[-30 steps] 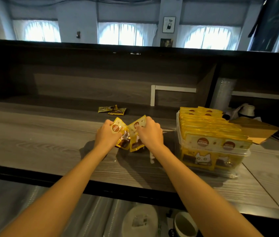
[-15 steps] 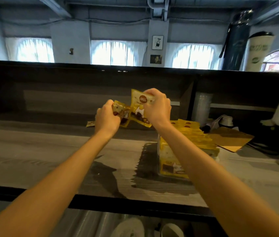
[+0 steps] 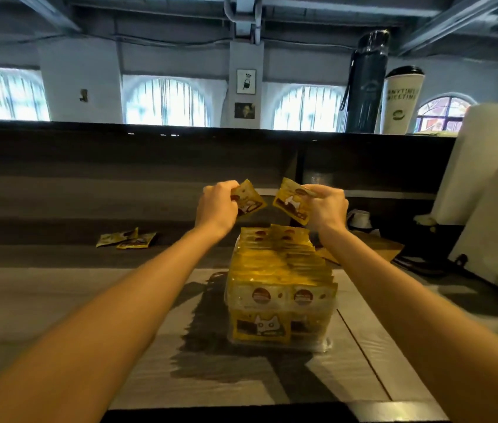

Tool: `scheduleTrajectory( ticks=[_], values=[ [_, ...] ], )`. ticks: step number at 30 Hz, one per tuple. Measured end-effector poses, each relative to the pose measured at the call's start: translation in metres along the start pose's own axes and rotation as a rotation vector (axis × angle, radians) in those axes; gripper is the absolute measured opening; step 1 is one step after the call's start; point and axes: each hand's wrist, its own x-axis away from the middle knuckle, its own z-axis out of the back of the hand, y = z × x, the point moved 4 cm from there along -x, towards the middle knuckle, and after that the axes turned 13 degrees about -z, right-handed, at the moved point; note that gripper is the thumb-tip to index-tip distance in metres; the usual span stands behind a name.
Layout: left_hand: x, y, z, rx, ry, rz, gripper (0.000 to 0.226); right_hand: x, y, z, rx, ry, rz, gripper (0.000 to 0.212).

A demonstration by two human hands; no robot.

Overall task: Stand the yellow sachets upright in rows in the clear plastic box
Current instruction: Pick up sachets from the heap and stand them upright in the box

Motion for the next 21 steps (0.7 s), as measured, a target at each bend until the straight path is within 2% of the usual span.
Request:
scheduleTrajectory(
  ticks=[5,10,14,21],
  values=[
    [-0.021,-0.003,-0.028,0.072,-0.082,-0.006,0.031,-0.023,0.011,0.005,0.027,0.008,0.005,0.025],
    [-0.027,-0.012,-0.047,0.157,-0.256,0.017,0.038,-0.039,0.025,0.0,0.083,-0.054,-0.003,0.024],
    [-0.031,-0.012,-0.054,0.17,-0.394,-0.001,0.036,-0.044,0.032,-0.003,0.077,-0.146,-0.021,0.024],
    [-0.037,-0.002,-0.051,0.258,-0.506,-0.029,0.026,-0.044,0.028,-0.003,-0.012,-0.193,0.028,0.031]
  ],
)
